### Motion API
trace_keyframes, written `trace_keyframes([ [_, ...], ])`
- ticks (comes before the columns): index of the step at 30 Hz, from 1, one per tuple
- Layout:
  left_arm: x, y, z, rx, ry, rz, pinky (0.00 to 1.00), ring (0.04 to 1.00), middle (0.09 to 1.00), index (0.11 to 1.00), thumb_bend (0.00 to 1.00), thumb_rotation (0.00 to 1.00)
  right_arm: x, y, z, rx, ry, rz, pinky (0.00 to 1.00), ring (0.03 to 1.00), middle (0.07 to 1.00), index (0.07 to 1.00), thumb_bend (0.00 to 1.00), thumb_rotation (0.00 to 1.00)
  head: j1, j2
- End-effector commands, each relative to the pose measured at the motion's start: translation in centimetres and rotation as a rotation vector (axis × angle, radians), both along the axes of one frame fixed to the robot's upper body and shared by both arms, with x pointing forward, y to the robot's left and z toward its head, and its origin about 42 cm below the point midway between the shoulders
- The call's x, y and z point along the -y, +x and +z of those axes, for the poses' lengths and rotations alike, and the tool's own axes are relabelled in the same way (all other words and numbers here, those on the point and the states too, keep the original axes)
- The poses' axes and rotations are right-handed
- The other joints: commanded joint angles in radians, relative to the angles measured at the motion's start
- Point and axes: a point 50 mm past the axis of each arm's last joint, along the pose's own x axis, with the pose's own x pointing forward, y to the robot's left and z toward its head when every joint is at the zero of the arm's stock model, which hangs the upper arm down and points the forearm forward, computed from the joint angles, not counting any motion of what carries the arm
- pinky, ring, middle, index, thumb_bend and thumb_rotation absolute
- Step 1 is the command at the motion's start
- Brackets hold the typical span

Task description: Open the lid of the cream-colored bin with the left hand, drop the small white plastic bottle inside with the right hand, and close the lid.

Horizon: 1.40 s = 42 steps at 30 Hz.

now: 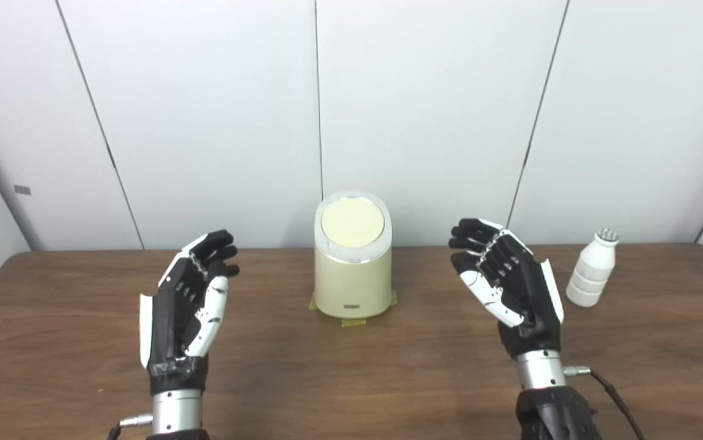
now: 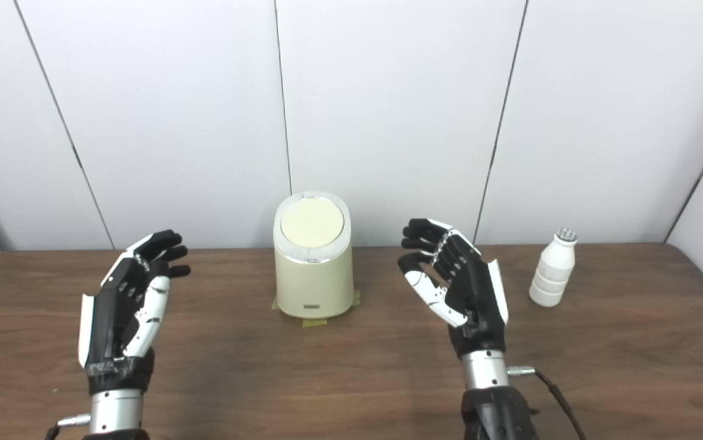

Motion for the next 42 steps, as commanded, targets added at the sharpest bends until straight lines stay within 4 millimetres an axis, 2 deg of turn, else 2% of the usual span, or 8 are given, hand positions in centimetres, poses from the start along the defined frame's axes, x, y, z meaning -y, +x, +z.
trace_keyframes([
  [1,0.3,0.5,1.7,0.08,0.003,-0.012,0.67,0.745,0.765,0.747,0.28,0.42,-0.2,0.3,1.8,0.089,-0.008,0.009,0.58,0.662,0.675,0.66,0.35,0.33,0.0,0.001],
  [16,0.2,0.7,1.6,0.078,0.009,-0.015,0.66,0.745,0.767,0.749,0.28,0.42,-0.6,0.4,2.0,0.098,-0.014,0.018,0.57,0.659,0.673,0.657,0.34,0.32,-0.007,-0.003],
  [22,1.0,2.2,3.4,0.086,0.017,-0.034,0.71,0.779,0.795,0.782,0.31,0.44,-0.9,0.7,2.0,0.111,-0.034,0.028,0.56,0.651,0.669,0.65,0.32,0.32,-0.011,-0.016],
  [25,1.5,3.1,4.8,0.062,0.102,-0.011,0.76,0.819,0.828,0.813,0.35,0.49,-1.1,0.6,2.0,0.11,-0.044,0.028,0.56,0.651,0.671,0.653,0.31,0.33,-0.005,-0.02],
  [27,1.8,3.9,6.2,0.021,0.193,0.028,0.81,0.859,0.867,0.85,0.44,0.51,-1.3,0.7,1.9,0.112,-0.047,0.028,0.56,0.65,0.671,0.656,0.32,0.32,-0.007,-0.02],
  [32,2.4,6.2,9.5,-0.037,0.294,0.03,0.95,0.981,0.978,0.967,0.58,0.45,-1.7,0.7,1.9,0.108,-0.028,0.031,0.56,0.642,0.663,0.648,0.33,0.32,-0.011,-0.021],
  [36,3.6,8.2,11.1,-0.075,0.317,0.018,0.98,1.0,1.0,0.999,0.74,0.44,-1.9,0.7,2.0,0.11,-0.026,0.03,0.56,0.646,0.667,0.653,0.33,0.33,-0.013,-0.024],
  [42,6.0,10.5,12.5,-0.118,0.432,0.079,0.97,1.0,1.0,1.0,0.81,0.48,-1.6,0.9,1.9,0.108,-0.023,0.031,0.57,0.654,0.673,0.656,0.33,0.34,-0.009,-0.025],
])
